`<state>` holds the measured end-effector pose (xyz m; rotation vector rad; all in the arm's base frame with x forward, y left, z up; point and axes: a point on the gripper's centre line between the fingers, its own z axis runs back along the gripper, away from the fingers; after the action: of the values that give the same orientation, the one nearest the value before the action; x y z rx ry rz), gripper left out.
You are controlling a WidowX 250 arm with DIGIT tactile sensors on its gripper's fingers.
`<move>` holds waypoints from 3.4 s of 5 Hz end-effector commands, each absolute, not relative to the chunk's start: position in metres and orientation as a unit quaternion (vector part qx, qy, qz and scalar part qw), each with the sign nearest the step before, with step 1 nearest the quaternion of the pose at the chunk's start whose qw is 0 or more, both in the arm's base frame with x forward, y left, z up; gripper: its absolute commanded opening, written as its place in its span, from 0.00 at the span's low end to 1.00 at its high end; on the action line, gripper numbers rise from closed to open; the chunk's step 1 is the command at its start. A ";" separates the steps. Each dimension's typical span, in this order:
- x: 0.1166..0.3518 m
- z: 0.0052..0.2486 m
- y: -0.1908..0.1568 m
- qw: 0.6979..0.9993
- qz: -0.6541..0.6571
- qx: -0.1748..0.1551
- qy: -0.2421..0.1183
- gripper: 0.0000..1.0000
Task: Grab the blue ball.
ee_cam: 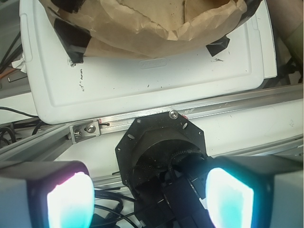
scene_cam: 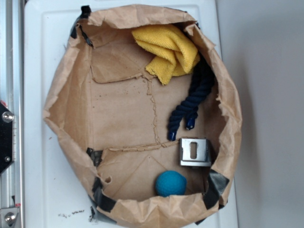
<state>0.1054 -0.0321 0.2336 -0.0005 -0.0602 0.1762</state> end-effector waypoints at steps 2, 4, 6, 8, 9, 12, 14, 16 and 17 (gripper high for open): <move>0.119 0.246 -0.016 0.992 0.116 -0.013 -0.038 1.00; 0.219 0.215 0.001 0.990 0.135 -0.002 -0.048 1.00; 0.321 0.192 0.005 0.989 -0.054 -0.007 -0.140 1.00; 0.371 0.182 0.013 0.975 -0.183 0.014 -0.125 1.00; 0.371 0.182 0.013 0.975 -0.183 0.014 -0.125 1.00; 0.353 0.170 0.012 0.969 -0.219 0.015 -0.111 1.00; 0.294 0.177 0.021 0.942 -0.294 0.014 -0.163 1.00; 0.300 0.153 0.032 0.928 -0.333 0.026 -0.162 1.00; 0.292 0.134 0.027 0.906 -0.383 0.037 -0.176 1.00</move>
<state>0.2936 0.0330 0.1124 0.0271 -0.3098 -0.7918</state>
